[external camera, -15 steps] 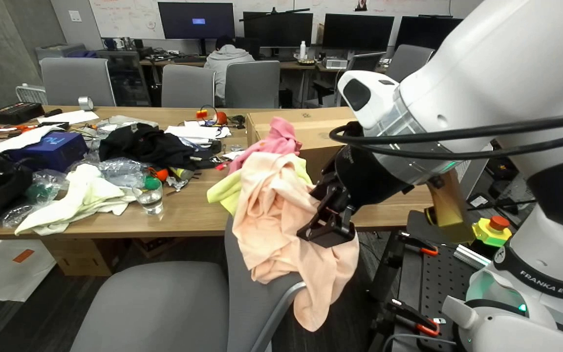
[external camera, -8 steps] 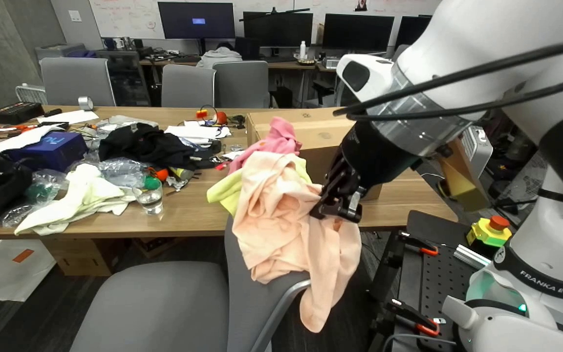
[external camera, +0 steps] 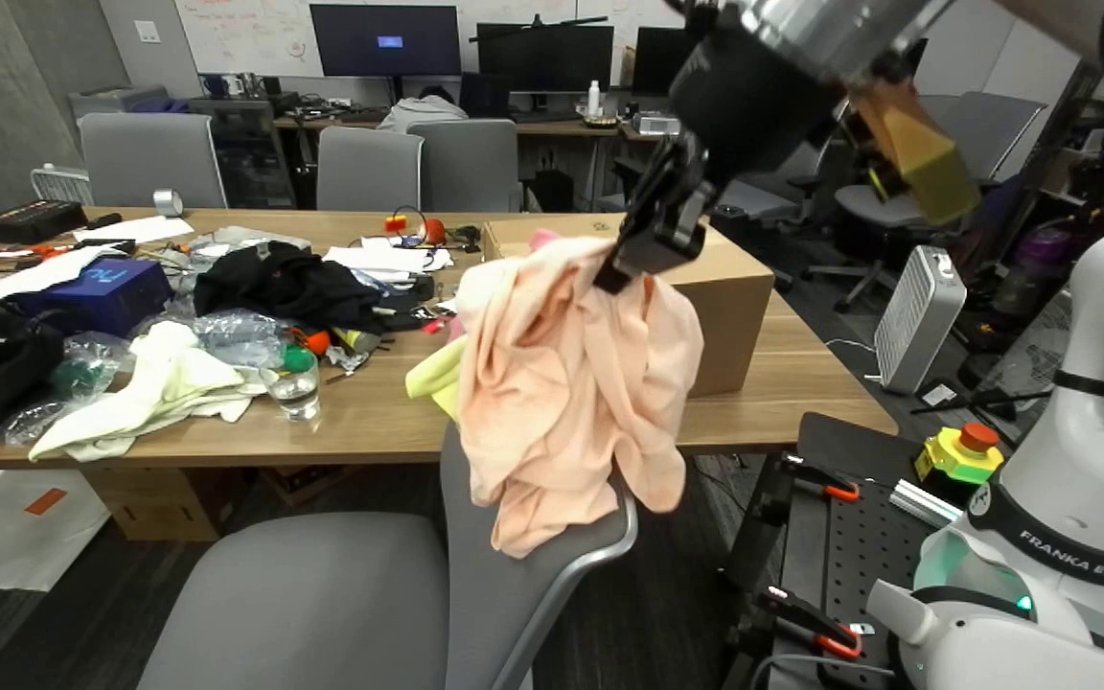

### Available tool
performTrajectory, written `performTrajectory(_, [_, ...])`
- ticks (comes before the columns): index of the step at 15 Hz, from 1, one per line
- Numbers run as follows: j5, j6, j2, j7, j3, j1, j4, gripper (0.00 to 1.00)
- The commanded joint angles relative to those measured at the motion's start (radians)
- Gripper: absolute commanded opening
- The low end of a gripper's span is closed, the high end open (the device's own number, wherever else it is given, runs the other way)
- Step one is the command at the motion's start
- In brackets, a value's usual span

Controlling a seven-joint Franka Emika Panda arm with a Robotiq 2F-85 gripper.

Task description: Remove all the clothes from the chair and put them on top of the box

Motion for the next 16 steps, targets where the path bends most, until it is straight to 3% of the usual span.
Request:
performTrajectory(1, [0.005,-0.109,-0.020,-0.062,-0.048,-0.019,0.168,0.01])
performTrajectory(10, [-0.001,-0.244,0.093,-0.020,-0.064,-0.125,0.584,0.01])
performTrajectory(16, [-0.077,-0.292,0.218,0.052,-0.071,-0.238,0.737,0.01])
